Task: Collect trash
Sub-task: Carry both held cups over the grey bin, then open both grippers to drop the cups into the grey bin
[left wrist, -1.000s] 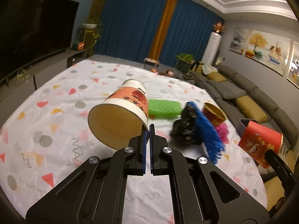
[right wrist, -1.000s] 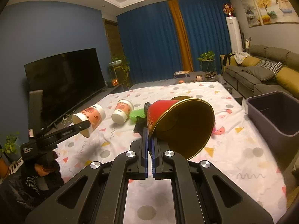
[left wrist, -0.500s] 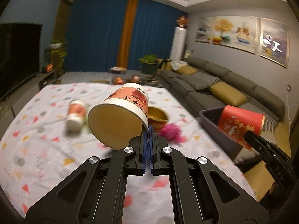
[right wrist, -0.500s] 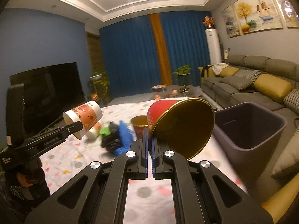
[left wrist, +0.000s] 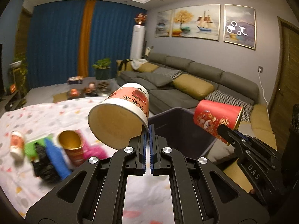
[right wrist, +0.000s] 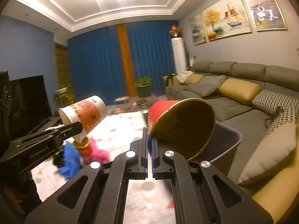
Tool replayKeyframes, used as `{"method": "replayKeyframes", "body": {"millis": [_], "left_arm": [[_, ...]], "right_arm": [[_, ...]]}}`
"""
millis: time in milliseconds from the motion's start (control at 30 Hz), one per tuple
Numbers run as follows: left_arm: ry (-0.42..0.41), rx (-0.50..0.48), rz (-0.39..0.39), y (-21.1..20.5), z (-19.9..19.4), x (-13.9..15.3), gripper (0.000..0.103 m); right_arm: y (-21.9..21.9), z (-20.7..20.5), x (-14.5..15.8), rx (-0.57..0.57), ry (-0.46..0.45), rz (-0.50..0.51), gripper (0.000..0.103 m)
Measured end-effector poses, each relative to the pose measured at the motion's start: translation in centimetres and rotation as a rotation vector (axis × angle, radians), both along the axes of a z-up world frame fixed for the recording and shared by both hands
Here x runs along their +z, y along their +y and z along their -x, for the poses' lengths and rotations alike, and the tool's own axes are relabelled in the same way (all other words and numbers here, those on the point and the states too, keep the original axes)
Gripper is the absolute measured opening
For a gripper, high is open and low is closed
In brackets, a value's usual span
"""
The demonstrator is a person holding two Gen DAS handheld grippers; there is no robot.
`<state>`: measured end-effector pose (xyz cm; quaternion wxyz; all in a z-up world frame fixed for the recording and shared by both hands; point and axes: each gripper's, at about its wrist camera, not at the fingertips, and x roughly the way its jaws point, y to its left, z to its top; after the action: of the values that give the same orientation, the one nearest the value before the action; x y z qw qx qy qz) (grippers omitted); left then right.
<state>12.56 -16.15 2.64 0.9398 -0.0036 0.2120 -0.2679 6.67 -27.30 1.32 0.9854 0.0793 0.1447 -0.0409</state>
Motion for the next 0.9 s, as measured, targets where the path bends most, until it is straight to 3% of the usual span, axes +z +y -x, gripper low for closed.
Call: {"method": "replayKeyframes", "body": {"millis": [400,900], "left_arm": [[0.047,-0.102,-0.036,-7.2,-4.1,-2.9,0.002],[0.127,-0.176,-0.038,-9.8,-7.5,-5.7,0.002]], "right_arm": [[-4.4,-3.1,-1.9,-0.06,0.036,-0.013,0.004],[-5.9,-5.5,-3.2,-0.055,0.083,-0.039,0.004]]}}
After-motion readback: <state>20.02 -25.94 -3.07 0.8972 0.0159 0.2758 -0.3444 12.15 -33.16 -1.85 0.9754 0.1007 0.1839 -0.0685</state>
